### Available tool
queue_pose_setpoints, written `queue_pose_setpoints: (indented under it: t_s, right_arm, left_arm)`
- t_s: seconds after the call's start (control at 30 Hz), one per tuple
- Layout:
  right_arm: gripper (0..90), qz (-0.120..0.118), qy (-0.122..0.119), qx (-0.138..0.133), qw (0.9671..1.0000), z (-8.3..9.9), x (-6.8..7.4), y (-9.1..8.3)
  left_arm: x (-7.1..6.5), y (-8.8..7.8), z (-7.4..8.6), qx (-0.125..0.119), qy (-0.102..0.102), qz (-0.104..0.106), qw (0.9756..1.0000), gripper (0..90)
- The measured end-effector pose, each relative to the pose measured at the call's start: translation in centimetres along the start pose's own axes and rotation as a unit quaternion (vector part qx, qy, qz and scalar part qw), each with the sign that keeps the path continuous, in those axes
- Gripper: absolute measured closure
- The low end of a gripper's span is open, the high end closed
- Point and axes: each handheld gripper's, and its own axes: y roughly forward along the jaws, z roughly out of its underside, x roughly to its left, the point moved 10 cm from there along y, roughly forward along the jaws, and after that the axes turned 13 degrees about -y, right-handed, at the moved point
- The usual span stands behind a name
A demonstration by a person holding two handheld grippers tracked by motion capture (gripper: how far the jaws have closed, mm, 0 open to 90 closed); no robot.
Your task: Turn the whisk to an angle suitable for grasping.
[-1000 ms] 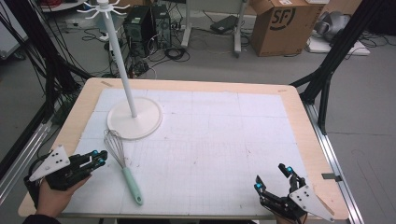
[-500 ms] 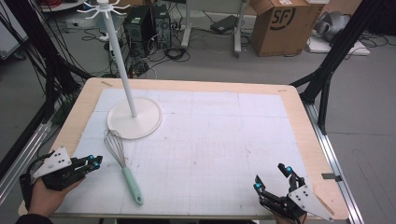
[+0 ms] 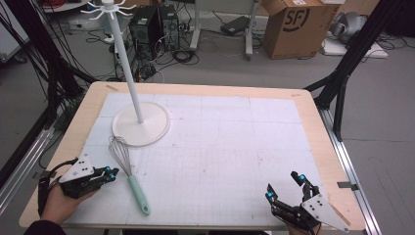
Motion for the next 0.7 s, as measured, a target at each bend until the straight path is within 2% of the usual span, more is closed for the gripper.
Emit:
queue_pose_setpoints:
  t_s: [0.13,0.3,0.4,0.53,0.7]
  right_arm:
    - [15.4,-0.001,0.001,0.001,1.0,0.0,0.0,0.0]
    - [15.4,-0.001,-0.003,0.0,1.0,0.0,0.0,0.1]
    - [15.4,-0.002,-0.002,0.001,1.0,0.0,0.1,0.1]
    - [15.4,-0.001,-0.004,0.0,1.0,0.0,0.1,0.1]
    - [15.4,-0.004,-0.004,0.003,1.0,0.0,0.2,0.2]
  left_arm:
    - [-0.5,0.3,0.3,0.008,0.008,0.009,0.9999,90.0]
    - [-2.6,0.5,0.9,0.013,0.029,0.052,0.9981,90.0]
    - [-4.0,0.8,1.5,0.033,0.038,0.09,0.9946,90.0]
    - [-5.6,1.3,2.1,0.055,0.056,0.122,0.9895,90.0]
    - [-7.3,1.9,2.4,0.065,0.07,0.15,0.9841,90.0]
